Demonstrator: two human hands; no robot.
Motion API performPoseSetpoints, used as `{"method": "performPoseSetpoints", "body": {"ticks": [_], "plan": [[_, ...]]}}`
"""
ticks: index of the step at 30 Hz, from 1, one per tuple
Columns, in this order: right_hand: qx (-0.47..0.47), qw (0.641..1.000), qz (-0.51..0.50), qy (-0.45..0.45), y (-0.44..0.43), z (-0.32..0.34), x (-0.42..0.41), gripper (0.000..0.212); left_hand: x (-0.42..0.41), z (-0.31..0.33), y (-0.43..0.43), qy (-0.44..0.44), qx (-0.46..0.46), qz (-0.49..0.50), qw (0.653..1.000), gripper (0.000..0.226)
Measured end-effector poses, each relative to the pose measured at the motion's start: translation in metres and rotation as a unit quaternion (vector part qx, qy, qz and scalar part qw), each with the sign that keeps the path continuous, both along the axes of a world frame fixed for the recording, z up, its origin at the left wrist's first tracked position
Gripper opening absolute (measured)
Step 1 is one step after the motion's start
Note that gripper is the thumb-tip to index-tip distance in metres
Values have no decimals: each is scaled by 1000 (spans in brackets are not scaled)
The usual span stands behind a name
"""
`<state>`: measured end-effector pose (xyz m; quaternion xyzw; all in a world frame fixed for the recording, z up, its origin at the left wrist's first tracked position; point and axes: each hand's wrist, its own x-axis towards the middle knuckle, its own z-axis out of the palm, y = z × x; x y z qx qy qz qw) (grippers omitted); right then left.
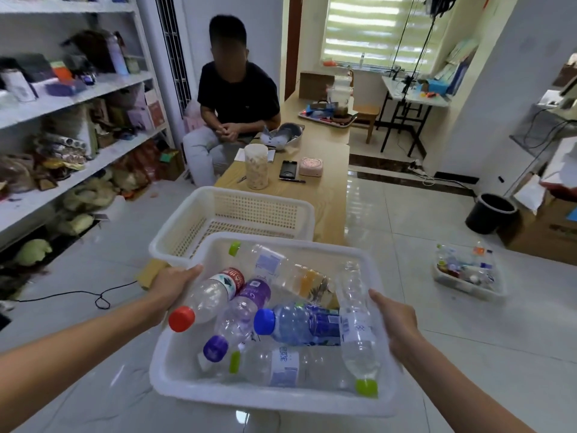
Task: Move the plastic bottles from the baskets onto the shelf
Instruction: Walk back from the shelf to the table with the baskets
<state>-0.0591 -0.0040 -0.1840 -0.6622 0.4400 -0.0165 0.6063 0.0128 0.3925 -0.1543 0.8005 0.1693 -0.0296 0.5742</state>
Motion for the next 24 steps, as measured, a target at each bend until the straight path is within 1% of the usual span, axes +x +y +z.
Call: {"method": "performPoseSetpoints", "body": {"ticks": [4, 6, 10, 12, 17, 22, 24], "plan": [[1, 1000, 2, 9, 37, -6, 16, 48, 13, -7, 39, 41, 3, 16, 999, 22], [-7, 1000, 0, 14, 51, -9, 27, 43, 22, -13, 54, 53, 9, 22, 998, 29], [-4, 1000, 0, 22, 69, -18, 55, 43, 50, -23, 68, 44, 12, 36, 998, 27], [-9, 1000, 0, 20, 74, -22, 71, 40, 69, -26, 71, 47, 13, 34, 998, 26], [-26, 1000, -3, 14, 74, -27, 133, 34, 138, -35, 71, 57, 30, 24, 998, 31], [-53, 999, -8, 8, 70, -29, 210, 41, 220, -43, 65, 72, 50, 0, 996, 32], [-60, 998, -14, 11, 69, -32, 240, 40, 250, -45, 60, 82, 39, -12, 996, 31]]}}
